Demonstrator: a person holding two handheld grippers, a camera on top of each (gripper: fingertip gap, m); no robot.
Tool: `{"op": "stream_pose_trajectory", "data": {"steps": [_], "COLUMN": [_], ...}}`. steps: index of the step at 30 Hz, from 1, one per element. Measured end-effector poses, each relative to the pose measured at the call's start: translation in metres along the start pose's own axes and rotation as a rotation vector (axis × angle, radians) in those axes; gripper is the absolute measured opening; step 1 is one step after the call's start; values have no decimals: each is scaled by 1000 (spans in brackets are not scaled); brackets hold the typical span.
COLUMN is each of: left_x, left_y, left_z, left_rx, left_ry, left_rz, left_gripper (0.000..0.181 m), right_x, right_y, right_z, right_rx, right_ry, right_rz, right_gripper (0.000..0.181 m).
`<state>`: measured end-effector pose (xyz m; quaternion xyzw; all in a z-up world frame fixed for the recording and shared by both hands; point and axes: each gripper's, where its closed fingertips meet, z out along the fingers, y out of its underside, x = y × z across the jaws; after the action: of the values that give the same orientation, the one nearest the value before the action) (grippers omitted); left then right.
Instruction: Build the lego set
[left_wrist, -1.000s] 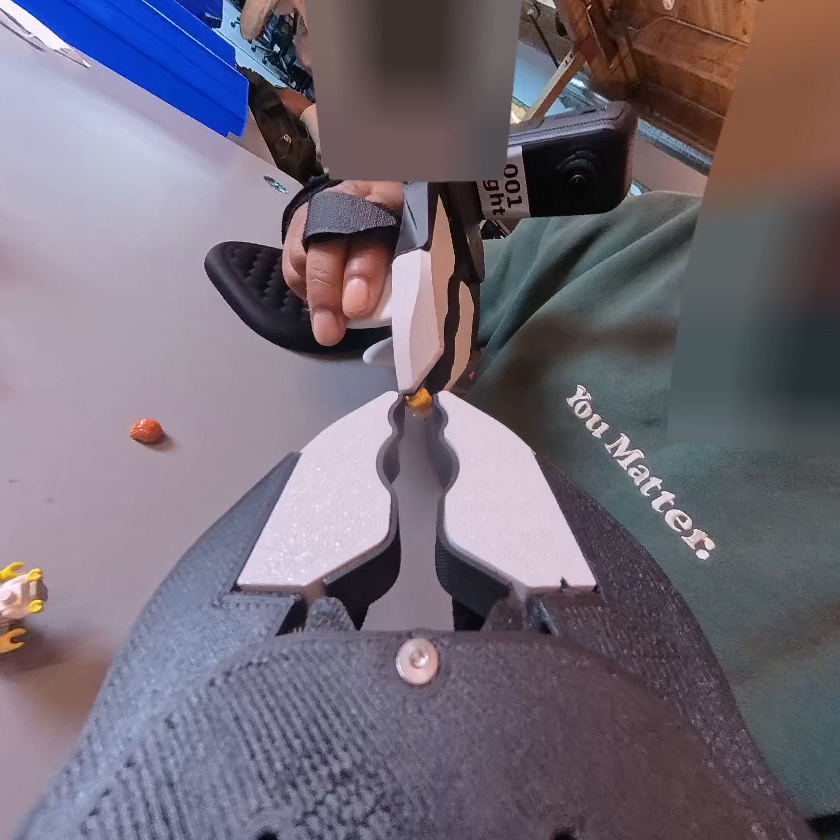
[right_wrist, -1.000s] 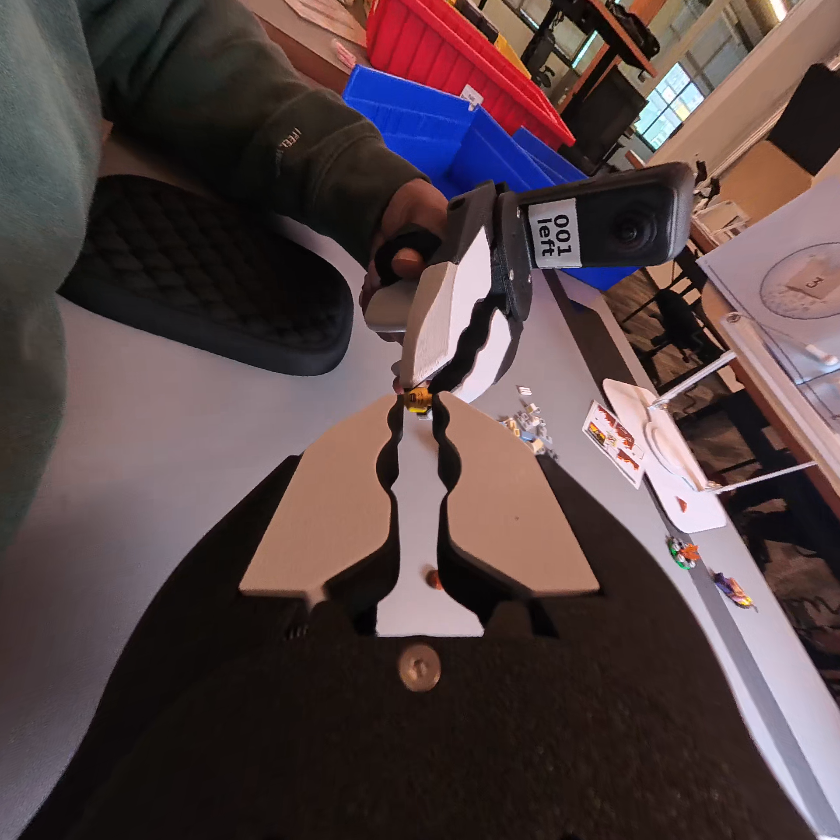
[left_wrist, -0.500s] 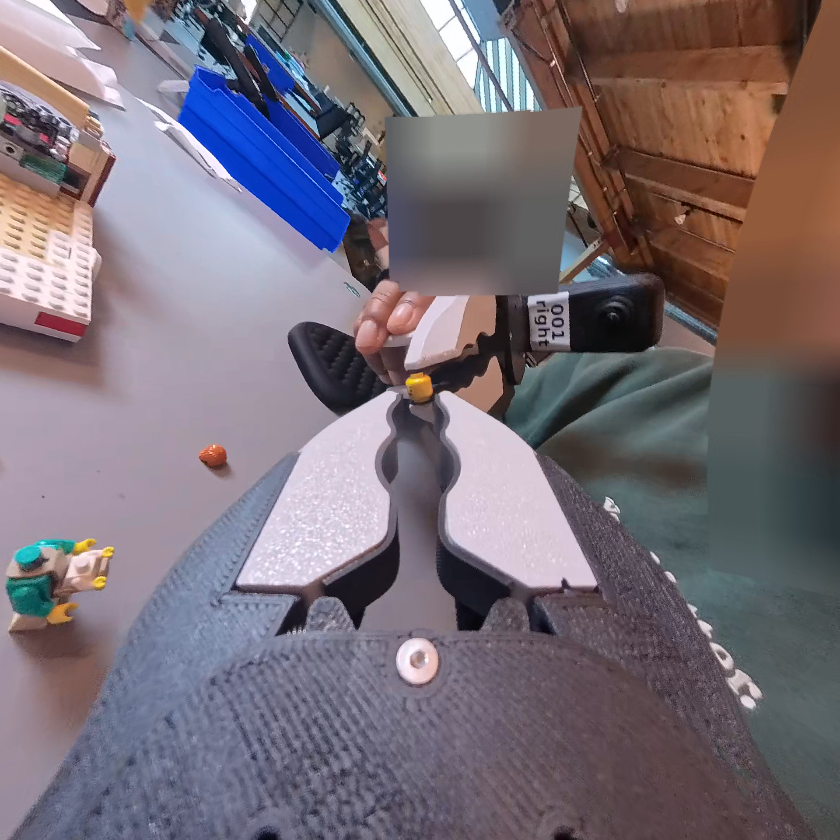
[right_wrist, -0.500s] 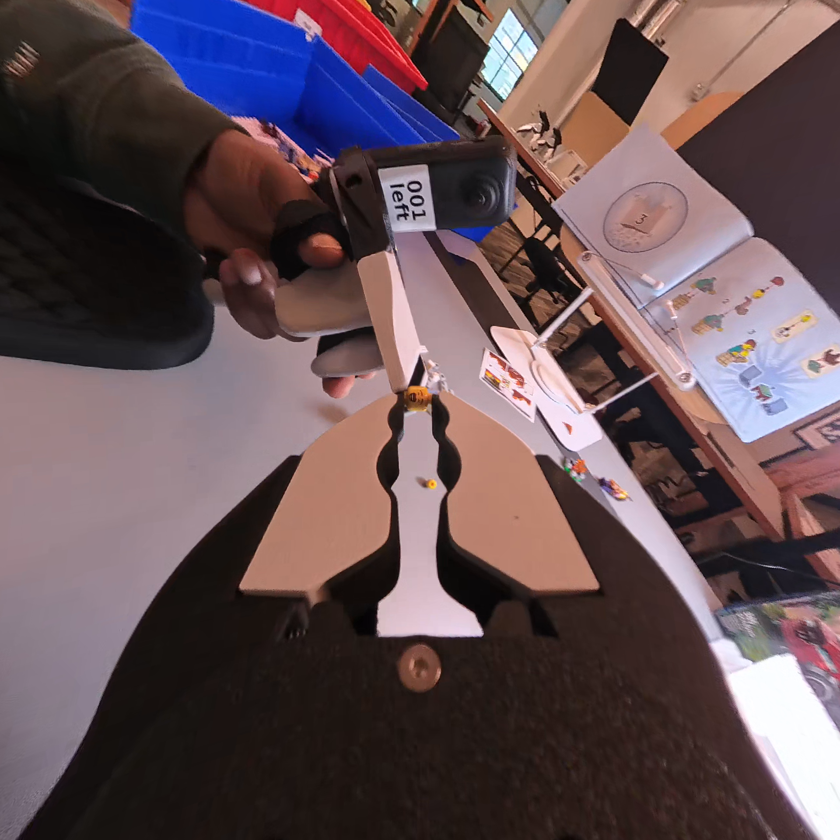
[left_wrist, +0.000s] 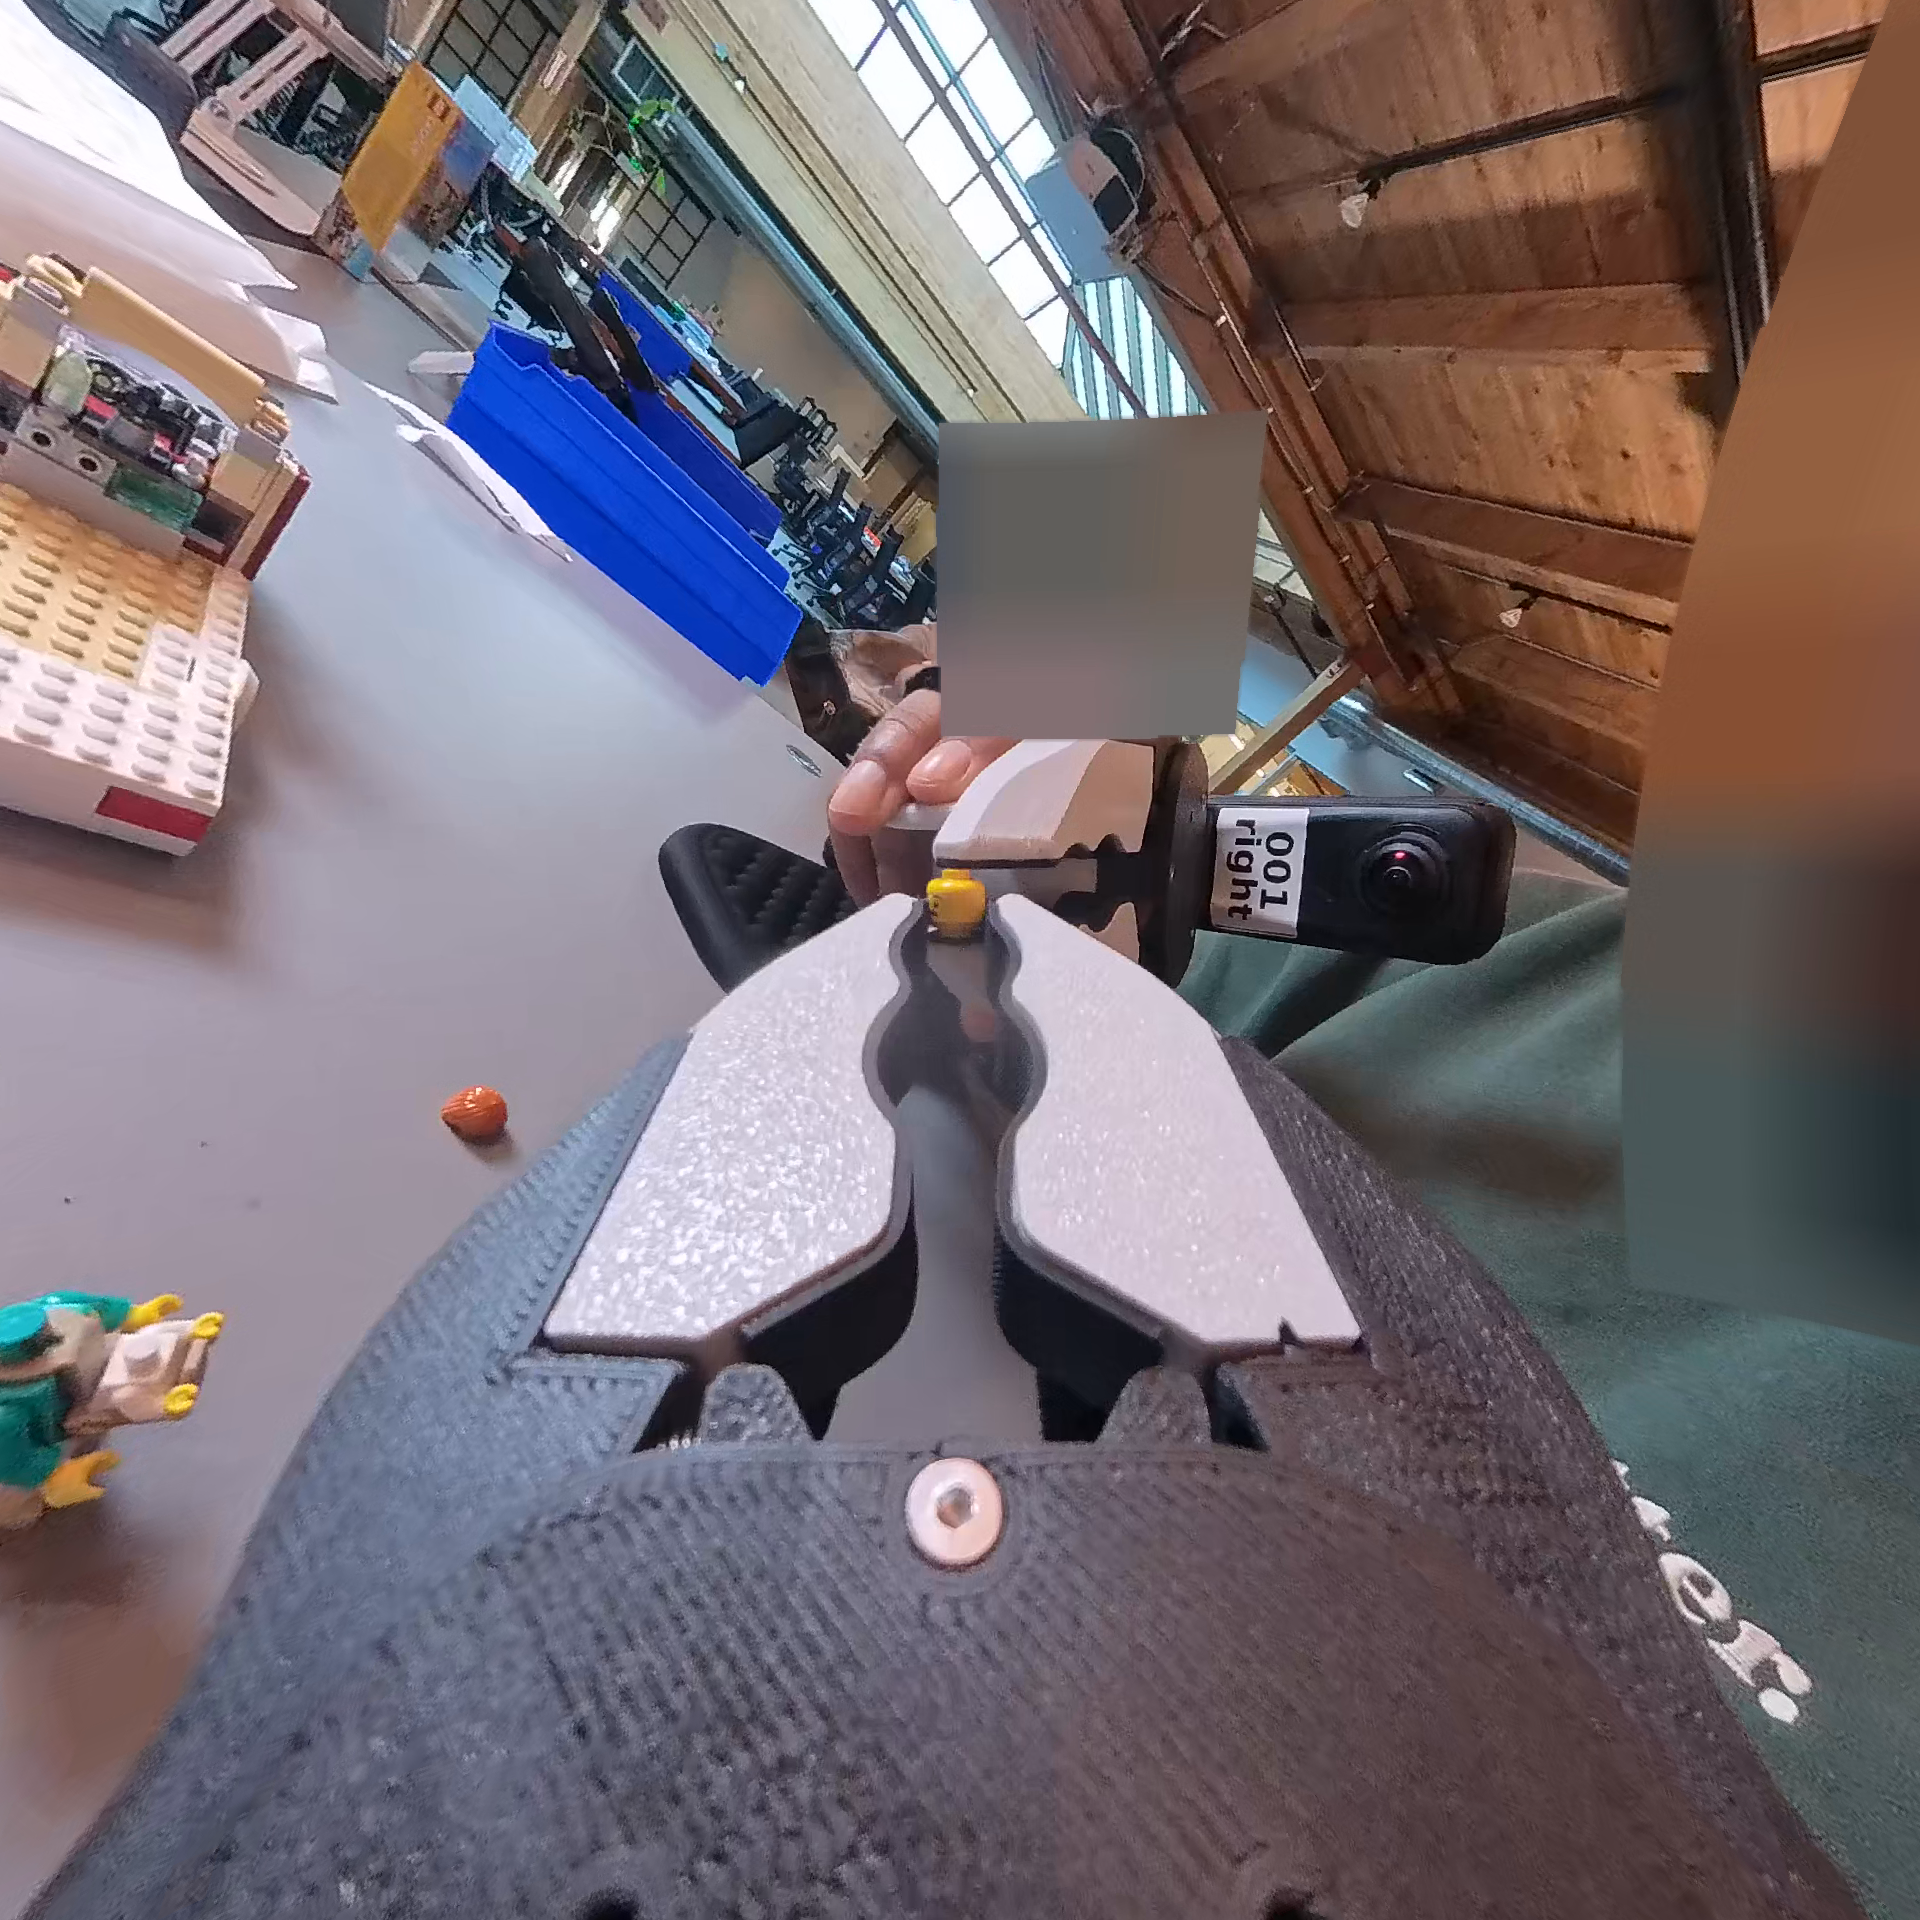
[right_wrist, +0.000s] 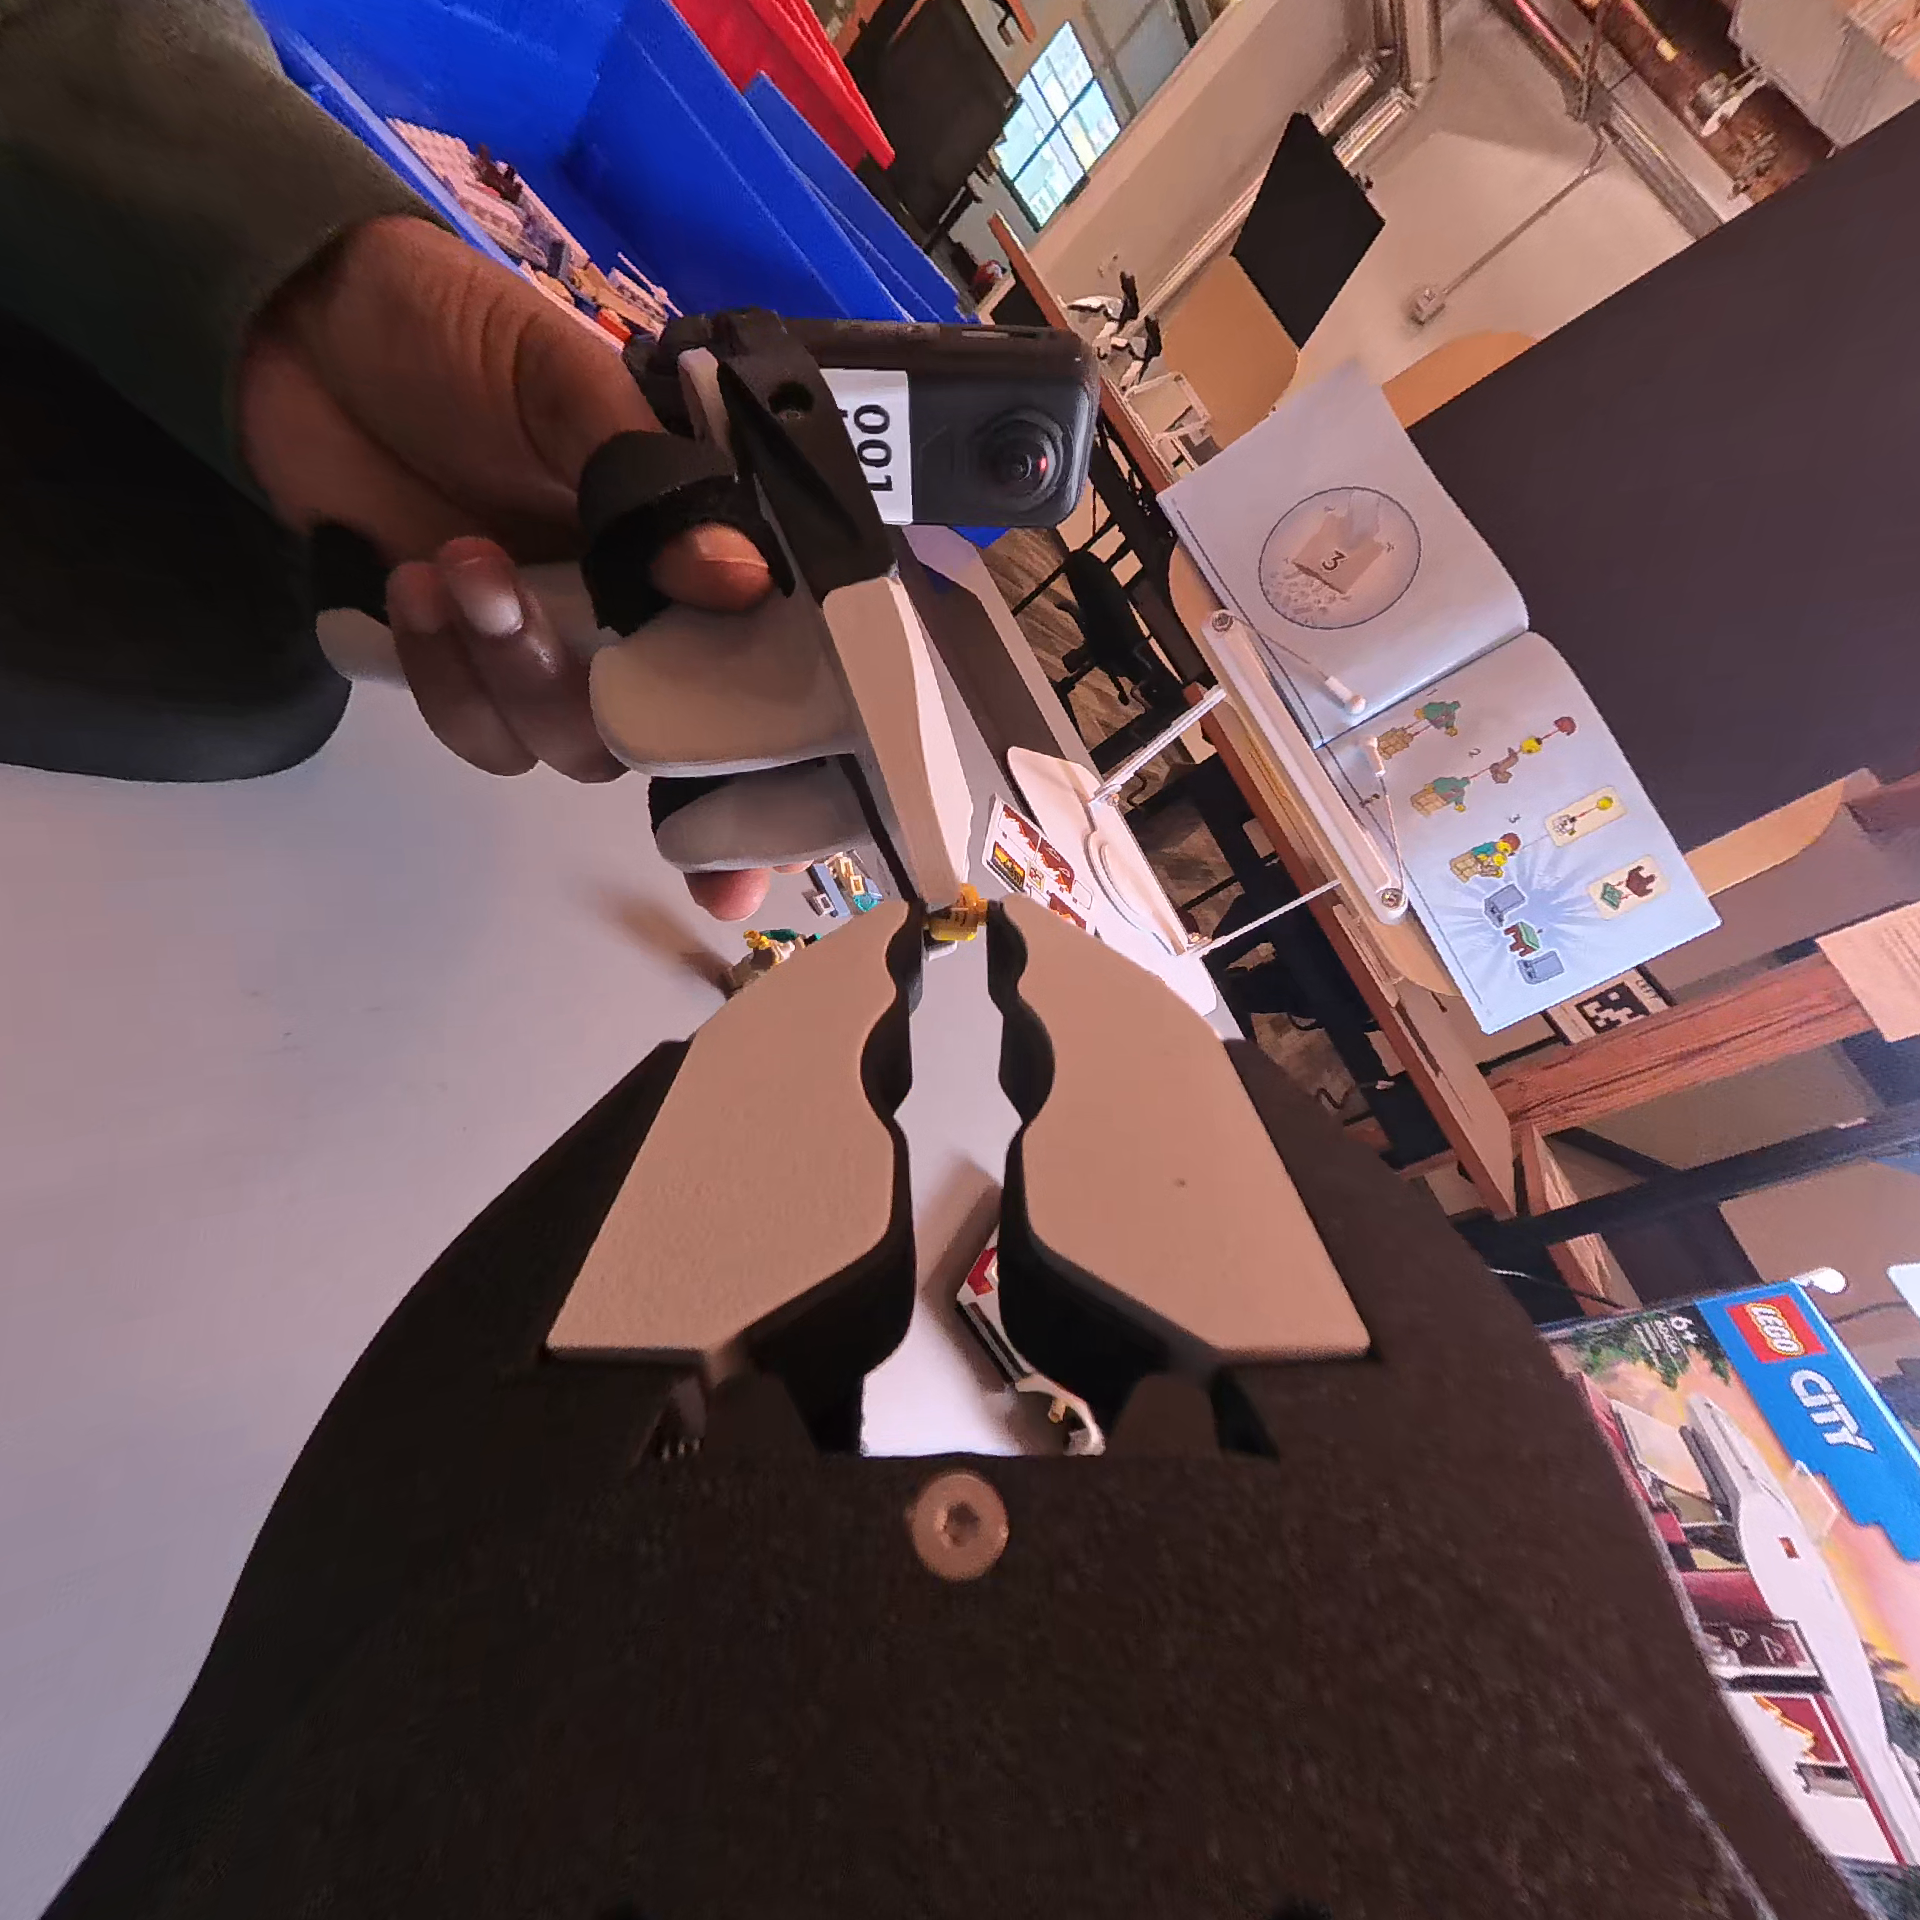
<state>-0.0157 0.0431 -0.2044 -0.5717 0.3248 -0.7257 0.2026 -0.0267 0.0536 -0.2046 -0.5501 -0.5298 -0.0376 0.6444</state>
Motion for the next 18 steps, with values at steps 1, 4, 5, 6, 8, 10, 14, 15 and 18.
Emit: {"op": "stream_pose_trajectory", "data": {"steps": [1, 4, 5, 6, 8, 10, 14, 15, 18], "left_x": [1, 2, 1, 0, -4, -7, -15, -17, -23], "left_y": [0, 0, -1, -3, -8, -9, -5, -4, 0], "left_z": [0, -2, -4, -7, -15, -22, -27, -27, -28], "left_rx": [3, -4, 2, 7, 24, 22, 4, 3, -2], "left_ry": [3, -2, -5, -3, -12, -26, -60, -65, -89], "left_rz": [3, 49, 72, 86, 97, 128, 136, 130, 124], "left_gripper": [10, 10, 10, 10, 10, 10, 10, 10, 10], "right_x": [0, -1, -1, -3, -11, -19, -37, -41, -49], "right_y": [-1, -1, 1, 6, 26, 60, 102, 106, 111], "right_z": [0, 0, 0, 0, -2, -4, -5, -3, 2], "right_rx": [2, 17, 10, -8, -86, -235, -407, -430, -493], "right_ry": [1, -35, -76, -139, -320, -468, -670, -696, -736], "right_rz": [-1, 48, 109, 184, 345, 465, 554, 565, 568], "right_gripper": [12, 13, 22, 25, 23, 21, 16, 16, 16]}}
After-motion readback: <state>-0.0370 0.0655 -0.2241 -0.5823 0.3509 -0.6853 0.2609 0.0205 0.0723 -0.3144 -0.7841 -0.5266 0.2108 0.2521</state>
